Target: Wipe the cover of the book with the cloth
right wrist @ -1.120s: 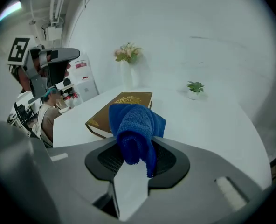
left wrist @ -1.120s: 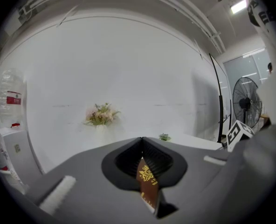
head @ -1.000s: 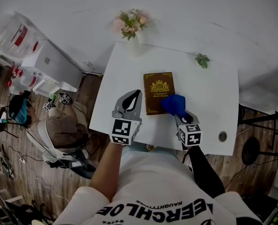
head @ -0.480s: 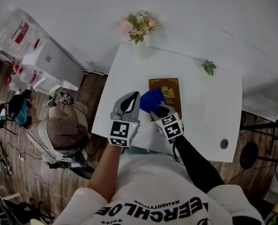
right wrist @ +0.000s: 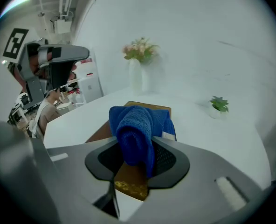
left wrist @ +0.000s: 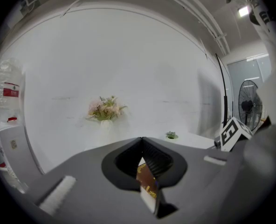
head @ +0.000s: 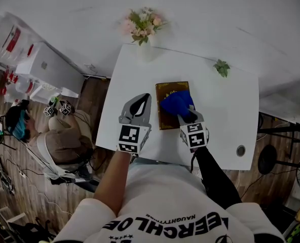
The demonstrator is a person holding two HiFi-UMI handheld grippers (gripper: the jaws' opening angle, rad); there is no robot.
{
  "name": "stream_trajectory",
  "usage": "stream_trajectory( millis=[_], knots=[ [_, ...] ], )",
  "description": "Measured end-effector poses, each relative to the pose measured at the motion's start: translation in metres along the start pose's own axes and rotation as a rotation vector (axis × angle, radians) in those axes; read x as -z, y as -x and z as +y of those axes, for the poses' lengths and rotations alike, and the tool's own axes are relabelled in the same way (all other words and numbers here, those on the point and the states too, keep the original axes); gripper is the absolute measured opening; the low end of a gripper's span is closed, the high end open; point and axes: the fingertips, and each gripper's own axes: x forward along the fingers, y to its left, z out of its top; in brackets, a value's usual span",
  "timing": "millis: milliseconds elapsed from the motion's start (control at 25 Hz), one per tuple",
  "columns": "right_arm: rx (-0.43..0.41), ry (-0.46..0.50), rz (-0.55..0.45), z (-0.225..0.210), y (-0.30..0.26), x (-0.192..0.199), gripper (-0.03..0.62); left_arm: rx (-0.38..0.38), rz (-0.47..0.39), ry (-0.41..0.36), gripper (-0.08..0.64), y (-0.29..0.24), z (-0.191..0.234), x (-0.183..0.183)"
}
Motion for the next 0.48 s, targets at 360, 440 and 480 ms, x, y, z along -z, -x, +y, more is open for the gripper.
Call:
stream_trajectory(
  millis=[360,440,480],
  knots=[
    [0.17,-0.188,-0.054,-0.067,0.016,0.005,0.133,-0.016,-0.011,-0.003,0.057,-0.01,0.006,-0.005],
    [0.156,-0.189,-0.089,-0.065,0.016,-0.008,0.133,-0.015,-0.013,0.001,0.057,-0.011,0.007,-0.004],
    [0.147,-0.184,-0.104,-0.063,0.014,-0.016,0.133,-0.017,-0.013,0.002,0.057,-0.011,0.008,-0.004]
  ],
)
